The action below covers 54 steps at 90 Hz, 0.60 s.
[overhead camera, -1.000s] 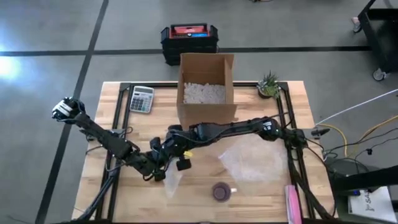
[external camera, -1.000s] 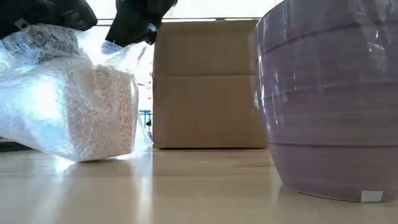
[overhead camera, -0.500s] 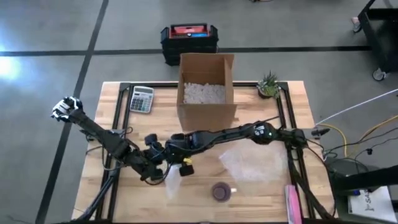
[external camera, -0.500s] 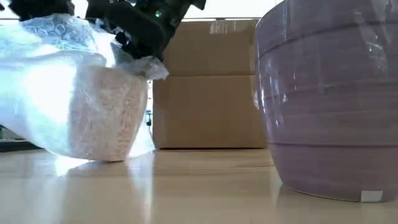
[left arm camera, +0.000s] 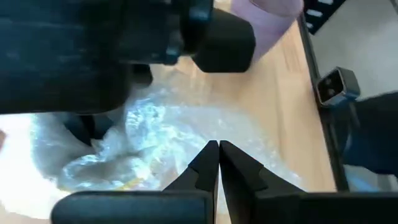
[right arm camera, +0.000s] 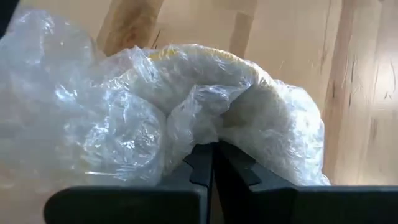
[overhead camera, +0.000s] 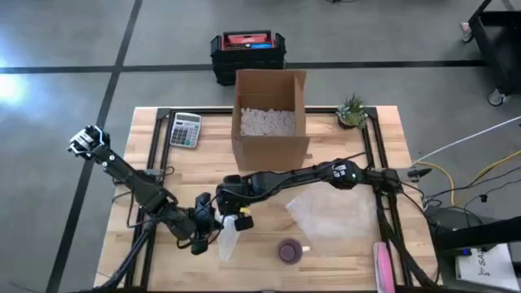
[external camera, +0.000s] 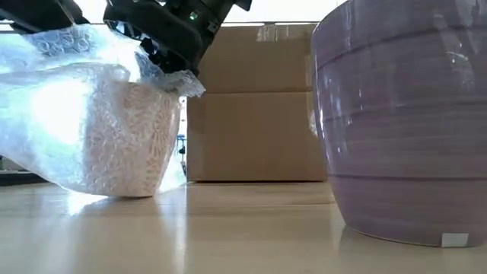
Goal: Wrap mug
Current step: Wrap the yellow mug with bubble wrap
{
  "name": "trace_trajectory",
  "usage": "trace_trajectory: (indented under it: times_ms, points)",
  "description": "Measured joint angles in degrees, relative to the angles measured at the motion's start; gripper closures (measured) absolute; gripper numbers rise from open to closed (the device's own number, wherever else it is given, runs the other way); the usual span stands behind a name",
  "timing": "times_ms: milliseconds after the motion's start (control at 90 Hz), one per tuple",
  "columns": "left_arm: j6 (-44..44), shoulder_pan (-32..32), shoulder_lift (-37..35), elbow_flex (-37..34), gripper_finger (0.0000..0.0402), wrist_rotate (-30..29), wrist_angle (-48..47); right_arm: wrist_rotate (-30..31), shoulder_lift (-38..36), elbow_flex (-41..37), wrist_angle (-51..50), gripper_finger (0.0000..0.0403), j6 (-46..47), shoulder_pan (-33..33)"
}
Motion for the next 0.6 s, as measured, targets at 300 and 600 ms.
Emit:
trace_trajectory:
  times_ms: [300, 600]
  points:
    - [-3.71, 3.46, 1.06, -6.95, 0.0401, -9.56, 3.45, 0.61, 0.00, 0.00, 0.19, 0.0403, 0.14, 0.01]
    - [-5.21, 3.93, 1.06, -11.64, 0.0402, -10.36, 11.24, -0.10, -3.70, 0.86, -4.12, 0.0403, -0.43, 0.19]
